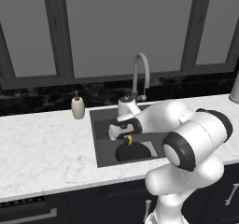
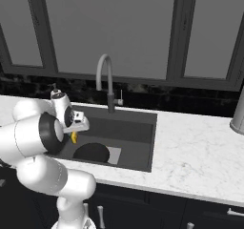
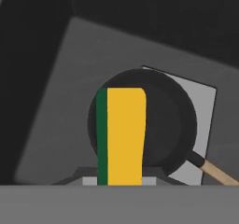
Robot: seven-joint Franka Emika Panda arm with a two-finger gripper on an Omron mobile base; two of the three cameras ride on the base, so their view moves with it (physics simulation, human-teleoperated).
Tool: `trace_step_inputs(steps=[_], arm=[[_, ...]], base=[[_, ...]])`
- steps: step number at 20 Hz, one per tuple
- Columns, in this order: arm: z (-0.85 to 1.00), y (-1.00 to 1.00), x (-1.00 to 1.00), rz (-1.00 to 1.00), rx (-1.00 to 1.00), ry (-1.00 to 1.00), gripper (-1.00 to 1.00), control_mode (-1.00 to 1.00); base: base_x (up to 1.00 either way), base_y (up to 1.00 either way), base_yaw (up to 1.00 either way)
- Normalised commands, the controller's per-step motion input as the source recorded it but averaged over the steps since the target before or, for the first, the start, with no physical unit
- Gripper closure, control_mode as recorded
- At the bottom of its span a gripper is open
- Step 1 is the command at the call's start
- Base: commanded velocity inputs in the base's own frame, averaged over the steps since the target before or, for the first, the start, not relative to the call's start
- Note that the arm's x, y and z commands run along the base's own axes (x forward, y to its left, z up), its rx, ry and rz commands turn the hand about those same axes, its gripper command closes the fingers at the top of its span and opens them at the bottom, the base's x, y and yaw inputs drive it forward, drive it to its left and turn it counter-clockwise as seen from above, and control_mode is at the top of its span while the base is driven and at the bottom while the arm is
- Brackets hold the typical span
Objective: Pick the pan and sponge and place them into the sink. Then turn on the water.
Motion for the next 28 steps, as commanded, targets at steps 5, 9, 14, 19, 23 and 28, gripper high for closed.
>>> trace_step_inputs(steps=[5, 9, 14, 19, 23, 28], arm=[[-0.21, -0.13, 0.07, 0.00, 0.01, 0.00, 1.00, -1.00], [-0.18, -0.08, 0.10, 0.00, 0.00, 0.00, 1.00, -1.00], [-0.22, -0.04, 0.20, 0.00, 0.00, 0.00, 1.00, -1.00], [-0.20, -0.15, 0.18, 0.00, 0.00, 0.00, 1.00, -1.00], [-0.23, -0.10, 0.14, 0.00, 0.00, 0.00, 1.00, -1.00], [-0.28, -0.09, 0.15, 0.00, 0.00, 0.00, 1.00, -1.00]], base=[[0.00, 0.00, 0.00], [0.00, 0.00, 0.00], [0.00, 0.00, 0.00], [0.00, 0.00, 0.00], [0.00, 0.00, 0.00], [0.00, 0.00, 0.00]])
